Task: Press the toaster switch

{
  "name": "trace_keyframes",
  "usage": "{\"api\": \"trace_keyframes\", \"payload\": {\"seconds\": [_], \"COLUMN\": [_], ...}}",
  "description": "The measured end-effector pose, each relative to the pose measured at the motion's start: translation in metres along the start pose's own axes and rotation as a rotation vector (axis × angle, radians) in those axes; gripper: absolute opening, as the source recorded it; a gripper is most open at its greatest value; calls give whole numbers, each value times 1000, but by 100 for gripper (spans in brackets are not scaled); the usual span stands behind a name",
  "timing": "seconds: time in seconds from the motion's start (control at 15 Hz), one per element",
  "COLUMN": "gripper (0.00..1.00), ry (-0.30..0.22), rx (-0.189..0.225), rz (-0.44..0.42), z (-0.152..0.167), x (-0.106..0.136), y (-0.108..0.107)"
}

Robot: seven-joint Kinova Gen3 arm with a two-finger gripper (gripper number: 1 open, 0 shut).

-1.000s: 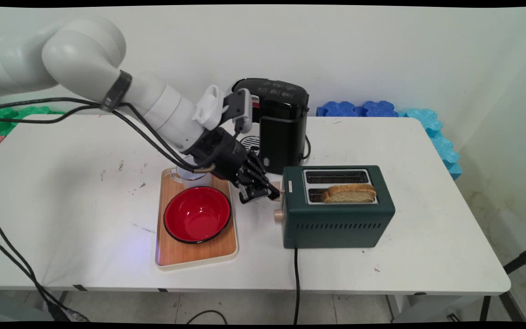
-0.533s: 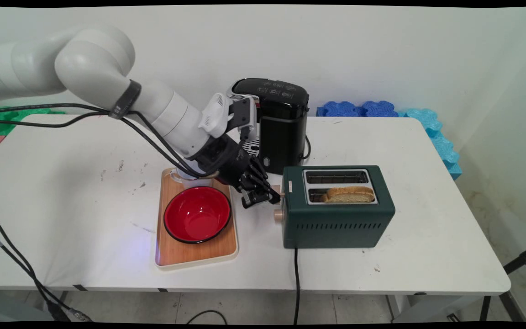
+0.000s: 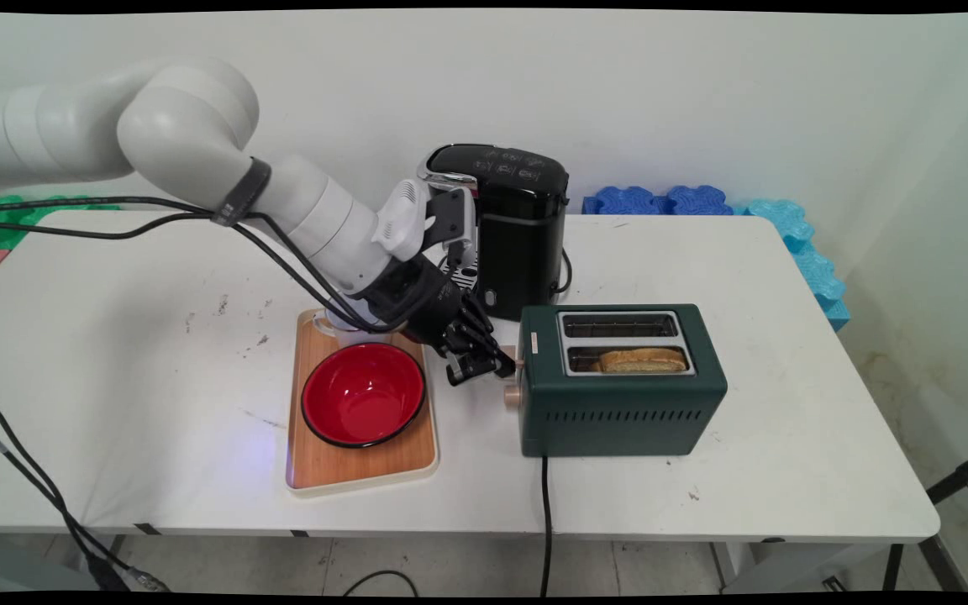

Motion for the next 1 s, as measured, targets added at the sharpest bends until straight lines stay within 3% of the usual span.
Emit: {"api": "trace_keyframes", "payload": {"seconds": [1.0], "gripper": [0], "ry": [-3], "rx": [14], "rz": [4], "z": [13], "x": [-2], "y": [-12]}}
